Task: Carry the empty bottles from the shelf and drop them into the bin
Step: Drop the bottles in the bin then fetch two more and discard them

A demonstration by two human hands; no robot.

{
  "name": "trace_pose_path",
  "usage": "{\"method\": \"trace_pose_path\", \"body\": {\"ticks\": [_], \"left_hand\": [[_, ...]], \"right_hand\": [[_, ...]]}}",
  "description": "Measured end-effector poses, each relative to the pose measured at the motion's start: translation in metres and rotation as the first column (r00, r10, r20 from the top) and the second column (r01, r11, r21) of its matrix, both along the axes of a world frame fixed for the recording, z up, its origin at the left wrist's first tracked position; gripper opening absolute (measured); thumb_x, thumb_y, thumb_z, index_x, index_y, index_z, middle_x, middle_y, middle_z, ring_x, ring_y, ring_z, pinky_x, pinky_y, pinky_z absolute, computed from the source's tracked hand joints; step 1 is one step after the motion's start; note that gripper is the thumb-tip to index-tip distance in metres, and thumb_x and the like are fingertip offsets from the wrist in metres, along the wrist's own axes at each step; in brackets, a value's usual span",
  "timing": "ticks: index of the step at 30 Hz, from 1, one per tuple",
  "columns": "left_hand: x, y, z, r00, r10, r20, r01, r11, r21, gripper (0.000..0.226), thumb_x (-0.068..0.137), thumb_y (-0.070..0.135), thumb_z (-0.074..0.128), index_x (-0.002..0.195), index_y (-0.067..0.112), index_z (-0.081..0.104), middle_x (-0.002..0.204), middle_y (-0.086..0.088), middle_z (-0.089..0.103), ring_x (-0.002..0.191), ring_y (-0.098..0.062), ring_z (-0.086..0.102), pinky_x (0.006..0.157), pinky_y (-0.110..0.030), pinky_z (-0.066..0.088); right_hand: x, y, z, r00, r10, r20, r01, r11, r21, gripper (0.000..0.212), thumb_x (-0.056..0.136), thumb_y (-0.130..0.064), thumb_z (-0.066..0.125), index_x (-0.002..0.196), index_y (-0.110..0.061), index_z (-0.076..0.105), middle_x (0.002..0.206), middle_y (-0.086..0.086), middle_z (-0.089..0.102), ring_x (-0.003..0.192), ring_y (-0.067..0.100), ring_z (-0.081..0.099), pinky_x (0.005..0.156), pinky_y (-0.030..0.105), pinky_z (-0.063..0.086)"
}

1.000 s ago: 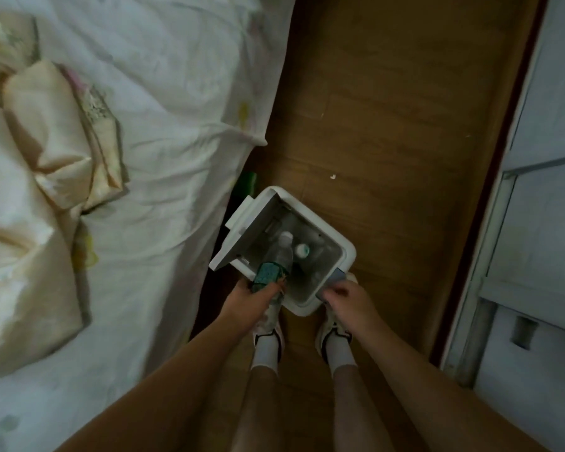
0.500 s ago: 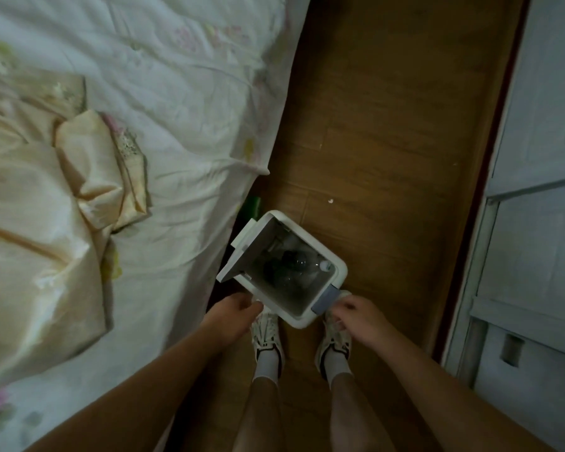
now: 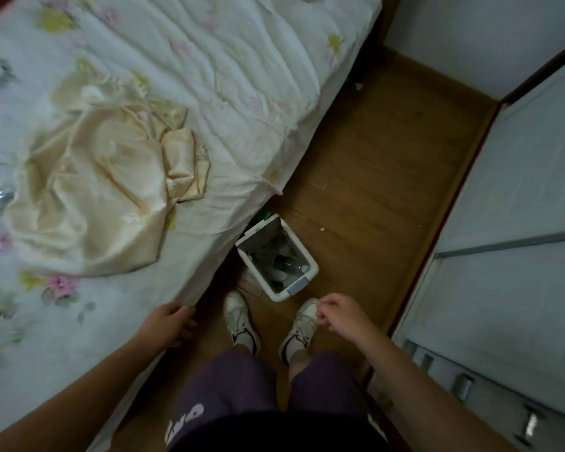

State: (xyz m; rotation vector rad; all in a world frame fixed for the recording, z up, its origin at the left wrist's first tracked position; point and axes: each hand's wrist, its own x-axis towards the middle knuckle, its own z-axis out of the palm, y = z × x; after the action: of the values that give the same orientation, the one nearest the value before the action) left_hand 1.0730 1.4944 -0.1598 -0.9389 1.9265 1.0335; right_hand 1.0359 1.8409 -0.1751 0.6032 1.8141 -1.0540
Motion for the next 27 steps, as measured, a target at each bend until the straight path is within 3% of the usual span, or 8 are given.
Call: {"method": "trace_pose_path", "body": {"ticks": [5, 11, 14, 19, 23, 27], "left_hand": [[0.054, 0.000, 0.072, 0.983, 0.087, -0.163, -0.086, 0.996, 0.012, 0.027, 0.100, 0.018, 0.049, 0.102, -0.003, 0.065, 0.099, -0.021, 0.071, 0.077, -0.030, 0.065, 0.062, -0.031, 0.047], [0.121, -0.016, 0.093, 0.941, 0.197, -0.275, -0.189, 0.980, 0.054, 0.022, 0.101, 0.021, 0.048, 0.098, 0.010, 0.067, 0.097, -0.012, 0.072, 0.080, -0.030, 0.066, 0.065, -0.033, 0.051], [0.162, -0.031, 0.088, 0.937, 0.193, -0.291, -0.188, 0.981, 0.046, 0.024, 0.101, 0.023, 0.049, 0.102, 0.010, 0.068, 0.096, -0.012, 0.073, 0.075, -0.025, 0.066, 0.066, -0.034, 0.051], [0.243, -0.057, 0.086, 0.929, 0.230, -0.290, -0.229, 0.973, 0.038, 0.022, 0.102, 0.021, 0.049, 0.096, 0.010, 0.067, 0.093, -0.014, 0.072, 0.071, -0.024, 0.066, 0.064, -0.032, 0.050], [0.327, -0.080, 0.088, 0.893, 0.363, -0.267, -0.376, 0.927, 0.002, 0.022, 0.103, 0.023, 0.047, 0.104, 0.009, 0.065, 0.095, -0.013, 0.071, 0.076, -0.024, 0.067, 0.064, -0.031, 0.050], [0.415, -0.079, 0.092, 0.764, 0.590, -0.260, -0.611, 0.792, 0.001, 0.025, 0.102, 0.029, 0.047, 0.100, 0.014, 0.066, 0.095, -0.009, 0.072, 0.084, -0.029, 0.069, 0.066, -0.035, 0.051]], "right_hand": [[0.041, 0.011, 0.063, 0.987, 0.092, -0.128, -0.087, 0.995, 0.045, 0.009, 0.092, -0.032, 0.059, 0.090, -0.030, 0.067, 0.094, -0.003, 0.072, 0.087, 0.015, 0.068, 0.081, 0.034, 0.054], [0.091, 0.014, 0.098, 0.947, 0.146, -0.286, -0.118, 0.987, 0.111, 0.011, 0.092, -0.031, 0.060, 0.095, -0.026, 0.069, 0.092, -0.006, 0.071, 0.086, 0.015, 0.067, 0.079, 0.034, 0.053], [0.117, 0.007, 0.102, 0.953, 0.149, -0.266, -0.119, 0.985, 0.125, 0.011, 0.092, -0.031, 0.061, 0.096, -0.025, 0.069, 0.095, -0.003, 0.071, 0.089, 0.016, 0.068, 0.083, 0.038, 0.055], [0.154, -0.025, 0.102, 0.954, 0.161, -0.252, -0.137, 0.985, 0.109, 0.011, 0.095, -0.023, 0.059, 0.091, -0.018, 0.068, 0.091, 0.005, 0.073, 0.084, 0.022, 0.069, 0.073, 0.033, 0.053], [0.174, -0.059, 0.100, 0.935, 0.295, -0.196, -0.282, 0.955, 0.090, 0.012, 0.097, -0.019, 0.057, 0.091, -0.017, 0.067, 0.093, 0.005, 0.072, 0.084, 0.021, 0.066, 0.074, 0.030, 0.052], [0.184, -0.108, 0.104, 0.821, 0.549, -0.155, -0.542, 0.836, 0.088, 0.010, 0.097, -0.021, 0.057, 0.095, -0.020, 0.066, 0.098, 0.003, 0.071, 0.094, 0.019, 0.066, 0.081, 0.032, 0.053]]}}
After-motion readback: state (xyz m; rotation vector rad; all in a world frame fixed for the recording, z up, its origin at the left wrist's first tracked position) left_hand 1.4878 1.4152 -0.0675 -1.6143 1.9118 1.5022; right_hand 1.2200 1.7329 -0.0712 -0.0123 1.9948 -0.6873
